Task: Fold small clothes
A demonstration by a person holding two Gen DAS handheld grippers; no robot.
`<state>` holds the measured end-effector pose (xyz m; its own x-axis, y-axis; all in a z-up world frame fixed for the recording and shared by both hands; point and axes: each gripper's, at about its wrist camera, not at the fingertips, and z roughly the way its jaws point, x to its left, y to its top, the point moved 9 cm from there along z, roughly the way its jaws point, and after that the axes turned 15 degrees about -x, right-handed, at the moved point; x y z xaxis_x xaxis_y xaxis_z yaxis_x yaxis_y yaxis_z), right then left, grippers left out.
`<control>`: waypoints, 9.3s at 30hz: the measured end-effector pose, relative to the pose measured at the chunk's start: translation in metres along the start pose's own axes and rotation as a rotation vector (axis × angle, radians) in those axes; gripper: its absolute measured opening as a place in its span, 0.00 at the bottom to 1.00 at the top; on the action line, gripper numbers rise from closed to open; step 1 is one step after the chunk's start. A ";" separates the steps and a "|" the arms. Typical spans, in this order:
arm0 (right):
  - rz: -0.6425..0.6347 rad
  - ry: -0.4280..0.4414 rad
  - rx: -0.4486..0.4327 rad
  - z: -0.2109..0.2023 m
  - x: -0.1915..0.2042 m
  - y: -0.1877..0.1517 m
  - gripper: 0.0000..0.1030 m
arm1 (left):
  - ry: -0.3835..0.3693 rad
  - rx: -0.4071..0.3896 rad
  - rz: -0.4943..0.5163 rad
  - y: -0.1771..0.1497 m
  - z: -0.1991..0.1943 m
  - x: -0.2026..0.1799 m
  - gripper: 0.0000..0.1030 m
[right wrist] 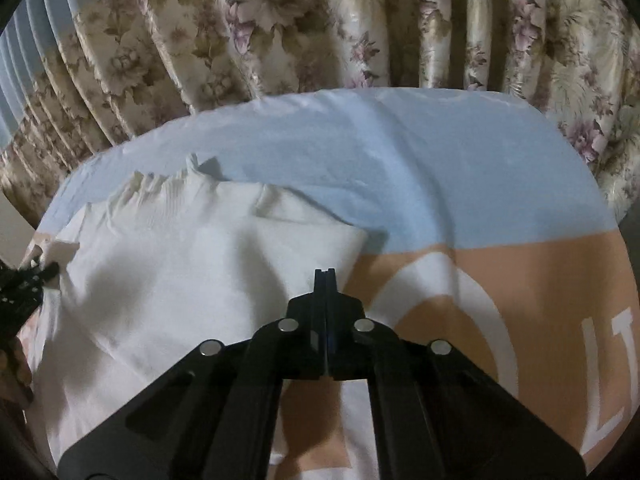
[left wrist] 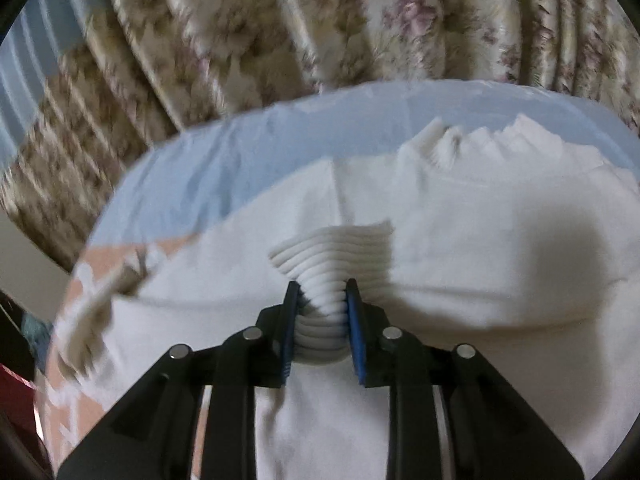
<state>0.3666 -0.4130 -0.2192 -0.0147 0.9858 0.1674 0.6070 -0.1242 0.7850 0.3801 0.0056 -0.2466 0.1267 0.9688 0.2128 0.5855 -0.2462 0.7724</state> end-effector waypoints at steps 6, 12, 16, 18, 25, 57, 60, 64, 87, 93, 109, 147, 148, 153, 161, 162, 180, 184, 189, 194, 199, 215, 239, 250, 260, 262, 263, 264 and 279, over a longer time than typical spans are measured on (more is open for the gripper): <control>-0.008 0.066 -0.057 -0.032 0.021 0.009 0.30 | 0.033 -0.010 -0.023 -0.003 -0.024 0.024 0.54; -0.160 0.099 -0.019 -0.027 0.072 -0.002 0.52 | -0.013 -0.026 -0.016 0.016 -0.041 0.005 0.71; -0.241 0.074 0.021 -0.015 0.090 -0.019 0.52 | -0.099 -0.022 0.006 0.028 -0.037 -0.036 0.76; -0.283 0.058 0.035 -0.012 0.093 -0.027 0.52 | -0.133 -0.007 0.009 0.027 -0.027 -0.053 0.76; -0.269 0.049 0.071 -0.010 0.071 -0.041 0.50 | -0.149 0.054 -0.018 -0.001 -0.012 -0.058 0.82; -0.259 -0.020 -0.046 -0.007 0.117 -0.001 0.97 | 0.107 0.015 0.056 -0.015 0.017 0.185 0.69; -0.258 -0.020 -0.045 -0.006 0.121 0.000 0.97 | 0.076 0.075 -0.004 -0.028 0.030 0.194 0.48; -0.258 -0.018 -0.032 -0.004 0.122 -0.002 0.97 | 0.085 0.078 -0.028 -0.030 0.030 0.201 0.17; -0.203 -0.090 -0.043 -0.016 0.074 0.000 0.93 | -0.467 -0.077 -0.157 0.061 -0.046 -0.080 0.08; -0.165 -0.069 -0.007 -0.014 0.064 -0.012 0.93 | -0.547 0.018 -0.048 0.039 -0.036 -0.157 0.08; -0.151 0.185 0.112 -0.001 0.159 -0.025 0.81 | -0.287 0.008 -0.052 0.016 -0.030 -0.030 0.69; -0.098 -0.079 -0.034 -0.019 0.038 0.001 0.22 | -0.153 0.046 -0.074 0.005 0.005 0.029 0.46; -0.088 -0.079 -0.037 -0.020 0.036 0.002 0.26 | -0.142 0.040 -0.061 0.006 0.004 0.031 0.46; -0.036 -0.007 0.034 -0.004 0.040 -0.001 0.41 | -0.139 0.045 -0.071 0.004 0.005 0.034 0.46; -0.219 -0.072 -0.074 0.006 0.055 0.016 0.03 | -0.117 0.035 -0.084 0.004 0.007 0.041 0.33; -0.224 -0.081 -0.069 0.009 0.053 0.015 0.03 | -0.116 0.035 -0.086 0.004 0.007 0.042 0.33; -0.300 0.304 0.056 0.007 0.208 -0.035 0.39 | -0.171 0.028 0.061 0.009 -0.002 -0.022 0.53; -0.356 0.246 0.064 0.019 0.201 -0.043 0.40 | -0.165 0.013 0.058 0.002 -0.003 -0.008 0.54; -0.254 0.110 0.053 0.008 0.120 -0.035 0.39 | -0.166 0.008 0.037 -0.002 -0.003 0.004 0.59; -0.193 0.078 0.006 -0.012 0.089 -0.018 0.38 | -0.168 0.008 -0.009 0.010 -0.009 0.002 0.58; -0.198 0.137 -0.023 0.011 0.126 0.002 0.45 | -0.279 -0.008 -0.051 0.052 -0.008 -0.055 0.61; -0.263 0.017 -0.007 0.026 0.079 -0.002 0.29 | -0.206 -0.001 0.043 0.019 0.019 -0.001 0.77; -0.195 0.029 0.047 -0.075 0.074 -0.077 0.51 | -0.127 0.075 -0.008 -0.081 -0.098 0.028 0.79; -0.206 0.223 0.063 -0.160 0.164 -0.143 0.67 | -0.262 0.071 -0.030 -0.118 -0.187 -0.022 0.78; -0.330 0.197 0.170 -0.207 0.171 -0.200 0.65 | -0.240 0.091 0.036 -0.169 -0.224 -0.021 0.79; -0.313 0.197 0.181 -0.222 0.162 -0.208 0.65 | -0.232 0.092 0.029 -0.174 -0.234 -0.017 0.79; -0.292 0.200 0.186 -0.228 0.158 -0.211 0.65 | -0.236 0.094 0.016 -0.177 -0.239 -0.015 0.78; -0.271 0.205 0.184 -0.232 0.154 -0.212 0.66 | -0.241 0.097 -0.003 -0.177 -0.242 -0.014 0.78; -0.048 0.131 0.105 -0.262 0.112 -0.201 0.97 | -0.161 0.105 -0.102 -0.185 -0.257 0.022 0.93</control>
<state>0.0351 -0.3072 -0.2019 -0.1451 0.9663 0.2126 0.6825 -0.0578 0.7286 0.0684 0.0661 -0.2307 0.1837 0.9825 0.0316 0.6810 -0.1504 0.7166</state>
